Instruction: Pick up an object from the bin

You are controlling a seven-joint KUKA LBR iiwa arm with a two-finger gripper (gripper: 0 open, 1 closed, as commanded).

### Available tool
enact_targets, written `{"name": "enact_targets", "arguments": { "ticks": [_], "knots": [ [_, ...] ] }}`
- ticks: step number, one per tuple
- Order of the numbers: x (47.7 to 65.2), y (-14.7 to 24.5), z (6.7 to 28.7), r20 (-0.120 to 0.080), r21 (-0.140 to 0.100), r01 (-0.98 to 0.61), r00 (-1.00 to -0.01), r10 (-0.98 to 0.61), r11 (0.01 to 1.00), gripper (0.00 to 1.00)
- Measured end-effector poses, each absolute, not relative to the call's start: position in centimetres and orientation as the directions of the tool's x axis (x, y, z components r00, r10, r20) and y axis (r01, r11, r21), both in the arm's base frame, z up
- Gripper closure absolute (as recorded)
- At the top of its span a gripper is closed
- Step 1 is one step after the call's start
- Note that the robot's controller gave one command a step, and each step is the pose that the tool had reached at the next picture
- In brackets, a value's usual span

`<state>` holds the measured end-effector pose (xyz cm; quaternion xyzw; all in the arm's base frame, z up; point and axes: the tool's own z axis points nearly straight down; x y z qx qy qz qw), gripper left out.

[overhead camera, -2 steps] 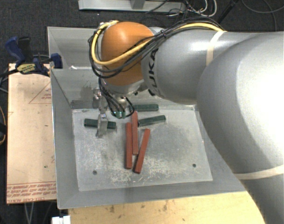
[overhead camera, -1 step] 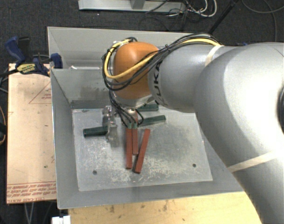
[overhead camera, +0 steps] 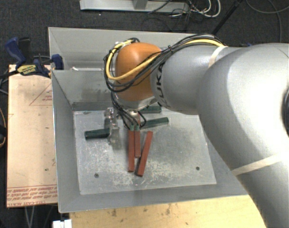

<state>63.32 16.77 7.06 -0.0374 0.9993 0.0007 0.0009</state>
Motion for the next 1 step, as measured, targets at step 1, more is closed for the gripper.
{"name": "enact_targets", "arguments": {
  "ticks": [1],
  "knots": [
    [65.04,18.58,20.92,-0.005,0.001,-0.194,-0.981,-0.194,0.981,1.00]
  ]
}}
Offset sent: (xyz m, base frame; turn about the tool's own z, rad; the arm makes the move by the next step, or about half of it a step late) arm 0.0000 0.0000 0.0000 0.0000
